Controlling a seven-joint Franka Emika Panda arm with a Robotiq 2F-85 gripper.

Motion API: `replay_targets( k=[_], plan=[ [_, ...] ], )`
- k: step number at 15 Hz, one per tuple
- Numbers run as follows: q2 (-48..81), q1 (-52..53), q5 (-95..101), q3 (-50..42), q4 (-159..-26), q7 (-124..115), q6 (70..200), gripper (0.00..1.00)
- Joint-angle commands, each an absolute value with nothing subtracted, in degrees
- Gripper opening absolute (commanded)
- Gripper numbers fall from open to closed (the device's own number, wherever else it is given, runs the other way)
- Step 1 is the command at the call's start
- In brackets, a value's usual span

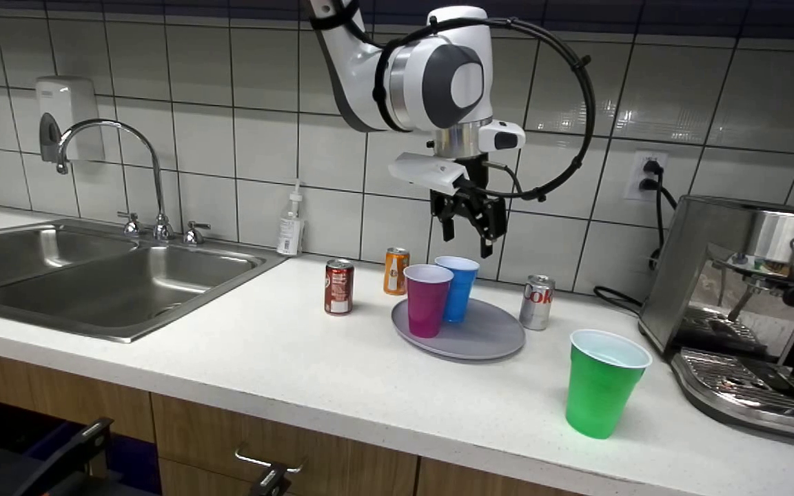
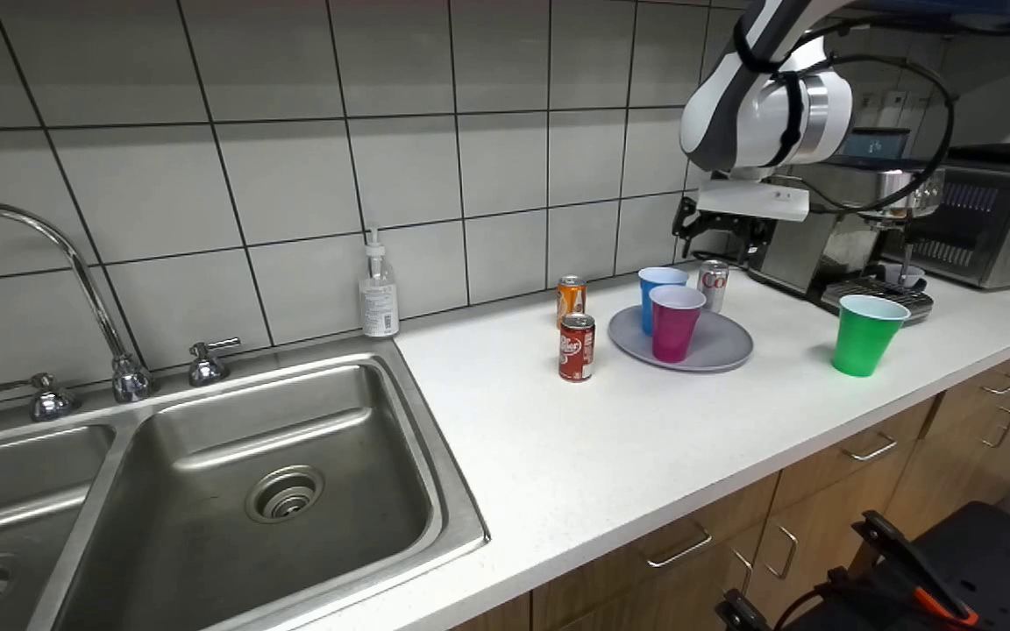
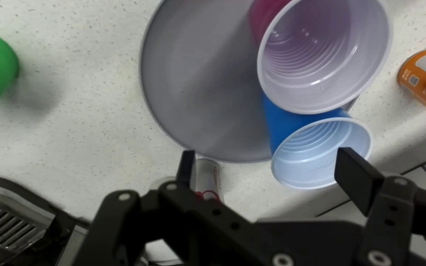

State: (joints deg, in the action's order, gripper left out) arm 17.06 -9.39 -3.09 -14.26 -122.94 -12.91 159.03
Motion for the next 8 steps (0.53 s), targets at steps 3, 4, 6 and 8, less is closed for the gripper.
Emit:
replay_targets(
  k=[3, 4, 6, 8],
  plan=[
    [12.86, -10.42, -2.78, -16.64, -127.29, -14.16, 160.77, 0.97],
    [12.62, -10.65, -2.97, -16.96, -127.74, -14.17, 161.00, 0.97],
    [12.01, -11.02, -2.96, -17.88, -128.60, -14.51, 161.38, 0.97],
    [11.57, -11.55, -2.91, -18.75, -129.36, -14.87, 161.79, 0.97]
  ],
)
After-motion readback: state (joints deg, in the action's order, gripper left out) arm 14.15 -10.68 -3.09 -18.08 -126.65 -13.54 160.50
